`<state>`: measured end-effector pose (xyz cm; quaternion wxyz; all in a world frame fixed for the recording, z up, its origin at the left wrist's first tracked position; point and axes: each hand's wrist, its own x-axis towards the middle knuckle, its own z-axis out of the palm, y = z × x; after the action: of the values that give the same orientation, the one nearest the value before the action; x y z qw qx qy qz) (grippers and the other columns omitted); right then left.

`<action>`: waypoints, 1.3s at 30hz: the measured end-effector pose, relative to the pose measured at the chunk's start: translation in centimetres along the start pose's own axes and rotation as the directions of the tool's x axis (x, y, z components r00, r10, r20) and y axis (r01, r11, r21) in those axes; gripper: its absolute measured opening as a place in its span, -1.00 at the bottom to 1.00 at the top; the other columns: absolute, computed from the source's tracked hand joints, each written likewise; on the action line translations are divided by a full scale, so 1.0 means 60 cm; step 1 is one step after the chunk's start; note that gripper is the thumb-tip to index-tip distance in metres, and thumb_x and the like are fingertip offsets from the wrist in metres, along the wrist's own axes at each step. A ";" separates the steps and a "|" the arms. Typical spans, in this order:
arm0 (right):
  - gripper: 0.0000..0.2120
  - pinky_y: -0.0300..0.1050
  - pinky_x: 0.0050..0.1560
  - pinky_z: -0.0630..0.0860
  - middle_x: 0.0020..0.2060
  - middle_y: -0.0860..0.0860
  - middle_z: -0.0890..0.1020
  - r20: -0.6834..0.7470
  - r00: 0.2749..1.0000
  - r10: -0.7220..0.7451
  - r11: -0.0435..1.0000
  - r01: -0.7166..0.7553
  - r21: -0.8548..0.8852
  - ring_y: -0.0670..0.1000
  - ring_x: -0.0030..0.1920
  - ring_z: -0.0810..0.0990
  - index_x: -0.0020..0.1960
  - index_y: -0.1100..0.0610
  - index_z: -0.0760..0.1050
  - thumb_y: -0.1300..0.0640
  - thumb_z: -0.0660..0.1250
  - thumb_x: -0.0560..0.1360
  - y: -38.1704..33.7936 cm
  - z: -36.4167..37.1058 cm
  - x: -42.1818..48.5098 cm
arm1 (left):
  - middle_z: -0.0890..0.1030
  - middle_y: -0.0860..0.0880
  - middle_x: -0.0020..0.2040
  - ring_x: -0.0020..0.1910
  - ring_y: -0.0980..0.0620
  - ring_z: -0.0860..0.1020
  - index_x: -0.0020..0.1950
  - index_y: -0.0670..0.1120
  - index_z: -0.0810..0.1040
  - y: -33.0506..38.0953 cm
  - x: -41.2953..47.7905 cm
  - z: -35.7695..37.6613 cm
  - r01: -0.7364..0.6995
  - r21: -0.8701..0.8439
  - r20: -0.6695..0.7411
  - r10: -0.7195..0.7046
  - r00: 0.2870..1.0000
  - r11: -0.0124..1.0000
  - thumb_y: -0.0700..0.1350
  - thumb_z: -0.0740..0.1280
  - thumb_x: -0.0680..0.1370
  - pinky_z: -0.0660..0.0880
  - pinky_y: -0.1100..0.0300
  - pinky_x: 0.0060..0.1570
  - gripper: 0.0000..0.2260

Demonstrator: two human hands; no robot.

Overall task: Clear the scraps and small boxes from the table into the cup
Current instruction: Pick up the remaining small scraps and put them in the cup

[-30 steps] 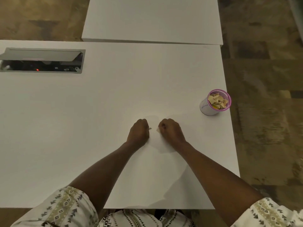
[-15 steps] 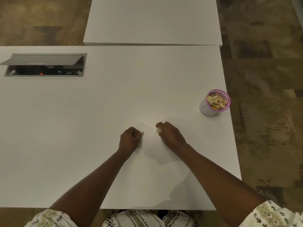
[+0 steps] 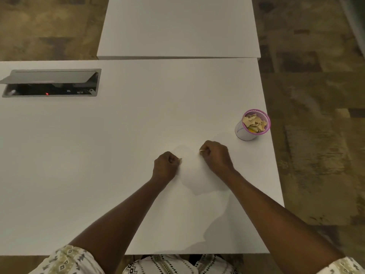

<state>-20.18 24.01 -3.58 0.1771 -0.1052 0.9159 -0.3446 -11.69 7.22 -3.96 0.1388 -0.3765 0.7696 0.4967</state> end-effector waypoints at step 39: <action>-0.41 0.09 0.52 0.13 0.49 0.05 0.35 0.054 0.998 -0.017 0.801 0.046 -0.597 0.11 0.50 0.28 0.50 0.14 0.27 -0.03 0.26 0.53 0.112 -0.190 0.048 | 0.63 -0.05 0.07 0.05 -0.02 0.59 0.08 -0.01 0.64 0.141 -0.024 0.095 -0.288 0.248 0.033 0.289 0.957 0.925 -0.16 0.29 0.53 0.43 0.21 -0.01 -0.81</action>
<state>-27.81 34.88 -0.81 0.1501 -0.1788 0.9716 -0.0388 -17.68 14.70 -0.22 0.1088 -0.2396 0.8734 0.4097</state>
